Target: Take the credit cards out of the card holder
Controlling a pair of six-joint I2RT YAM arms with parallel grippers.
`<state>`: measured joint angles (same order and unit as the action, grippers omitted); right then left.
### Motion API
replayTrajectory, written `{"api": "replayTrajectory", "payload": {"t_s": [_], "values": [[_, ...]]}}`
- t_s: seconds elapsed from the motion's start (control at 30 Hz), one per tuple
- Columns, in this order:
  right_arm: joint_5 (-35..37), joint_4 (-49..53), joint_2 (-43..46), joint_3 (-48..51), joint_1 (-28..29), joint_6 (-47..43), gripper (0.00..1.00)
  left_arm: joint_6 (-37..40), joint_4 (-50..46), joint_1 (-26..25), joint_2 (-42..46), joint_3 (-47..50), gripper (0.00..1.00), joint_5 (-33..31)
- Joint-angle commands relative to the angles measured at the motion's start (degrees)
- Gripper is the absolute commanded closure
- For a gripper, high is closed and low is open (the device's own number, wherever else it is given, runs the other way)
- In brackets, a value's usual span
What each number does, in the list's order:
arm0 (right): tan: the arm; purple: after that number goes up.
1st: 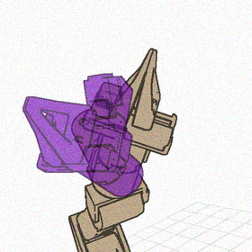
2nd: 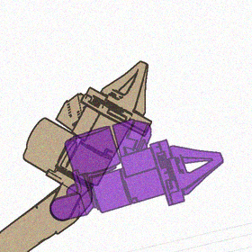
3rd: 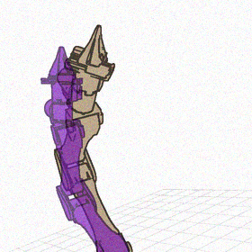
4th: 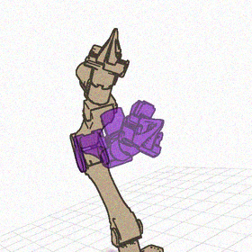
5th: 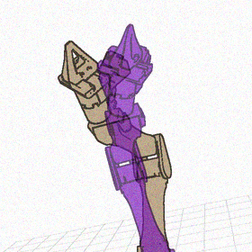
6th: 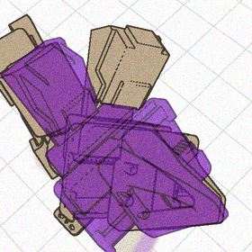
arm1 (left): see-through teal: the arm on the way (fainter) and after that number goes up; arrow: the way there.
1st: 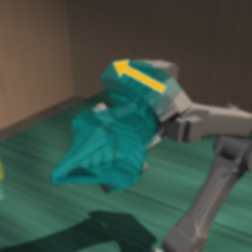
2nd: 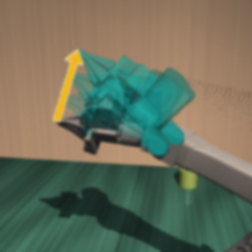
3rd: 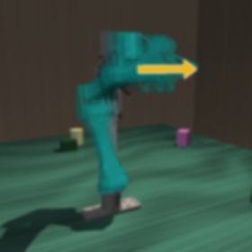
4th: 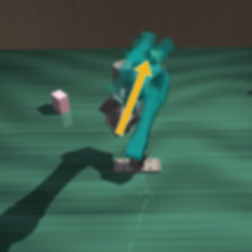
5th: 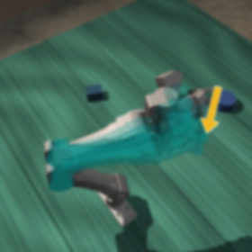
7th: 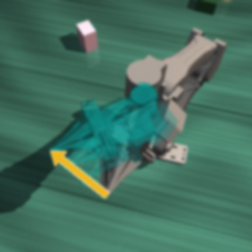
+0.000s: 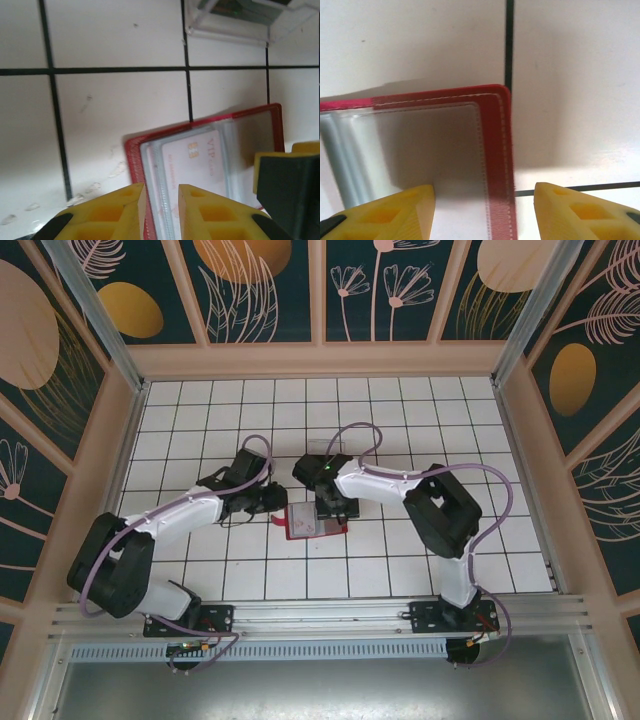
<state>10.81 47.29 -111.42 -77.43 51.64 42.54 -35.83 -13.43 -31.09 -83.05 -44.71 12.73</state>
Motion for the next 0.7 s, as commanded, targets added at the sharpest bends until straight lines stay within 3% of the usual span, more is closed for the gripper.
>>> {"api": "replayTrajectory", "payload": {"t_s": [0.0, 0.33, 0.67], "values": [[0.6, -1.19, 2.59, 1.91, -0.74, 0.96, 0.45, -1.47, 0.69, -1.81, -1.58, -1.52, 0.74, 0.27], [-0.92, -3.18, 6.6, 2.3, -1.7, -0.08, 0.47, -3.73, 1.3, -4.11, -3.83, -0.16, 0.75, 0.75], [-20.33, -22.08, 10.65, 9.44, -4.09, -0.3, 0.55, -3.85, 0.64, -4.95, -6.97, -0.9, 0.77, 0.6]]}}
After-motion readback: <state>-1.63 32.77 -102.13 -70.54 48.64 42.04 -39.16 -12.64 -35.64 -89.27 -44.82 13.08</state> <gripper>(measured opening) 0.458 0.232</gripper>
